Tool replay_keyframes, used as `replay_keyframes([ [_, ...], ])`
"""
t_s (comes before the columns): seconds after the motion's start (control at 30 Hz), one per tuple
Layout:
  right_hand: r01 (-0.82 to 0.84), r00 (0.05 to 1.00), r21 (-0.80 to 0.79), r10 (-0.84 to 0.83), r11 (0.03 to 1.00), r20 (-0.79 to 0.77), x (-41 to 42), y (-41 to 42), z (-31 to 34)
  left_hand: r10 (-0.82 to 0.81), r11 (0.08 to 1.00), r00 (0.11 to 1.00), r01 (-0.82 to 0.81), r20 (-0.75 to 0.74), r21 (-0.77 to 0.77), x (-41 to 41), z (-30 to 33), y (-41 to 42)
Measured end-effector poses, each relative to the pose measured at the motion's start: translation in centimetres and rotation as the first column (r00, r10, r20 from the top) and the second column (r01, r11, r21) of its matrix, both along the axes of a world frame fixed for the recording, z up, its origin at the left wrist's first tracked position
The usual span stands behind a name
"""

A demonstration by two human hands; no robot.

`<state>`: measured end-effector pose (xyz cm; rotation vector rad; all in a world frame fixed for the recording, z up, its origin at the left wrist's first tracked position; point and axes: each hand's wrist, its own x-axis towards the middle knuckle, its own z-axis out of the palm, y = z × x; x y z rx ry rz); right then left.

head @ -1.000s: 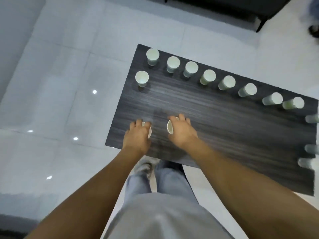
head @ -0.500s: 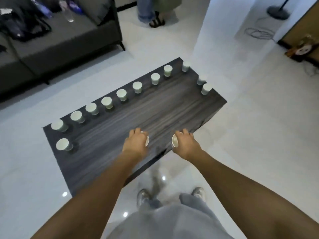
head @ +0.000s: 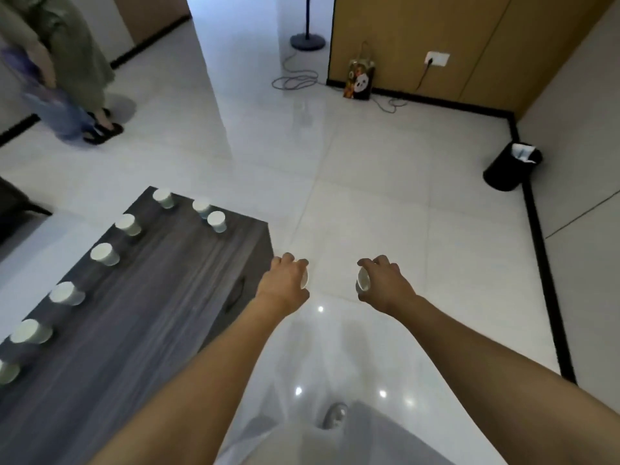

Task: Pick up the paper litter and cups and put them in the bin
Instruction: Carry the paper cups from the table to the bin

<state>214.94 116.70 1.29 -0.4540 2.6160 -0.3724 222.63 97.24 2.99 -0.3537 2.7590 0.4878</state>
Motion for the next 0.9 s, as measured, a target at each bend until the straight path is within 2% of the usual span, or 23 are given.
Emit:
replay_keyframes([
  [0.17,0.188,0.982,-0.023,-0.188,0.982,0.003,-5.7,8.7,0.4,-0.146,0.989,0.989,0.146,-0.033,0.012,-9.1,0.5,7.4],
  [0.37,0.365,0.931,-0.048,-0.364,0.930,0.023,-13.0,15.4,-0.3,-0.307,0.951,0.950,0.308,-0.056,0.004,-21.0,0.5,13.7],
  [0.53,0.452,0.891,-0.075,-0.454,0.889,-0.003,-23.1,18.3,-0.1,-0.430,0.902,0.899,0.432,-0.081,0.006,-33.2,0.6,17.6],
  [0.73,0.546,0.835,-0.120,-0.550,0.829,-0.003,-36.5,20.8,1.6,-0.516,0.856,0.854,0.516,-0.065,-0.012,-48.0,1.4,20.4],
  [0.9,0.602,0.796,-0.132,-0.604,0.787,0.028,-44.4,24.2,1.5,-0.580,0.815,0.813,0.580,-0.051,-0.020,-58.0,1.7,24.2],
])
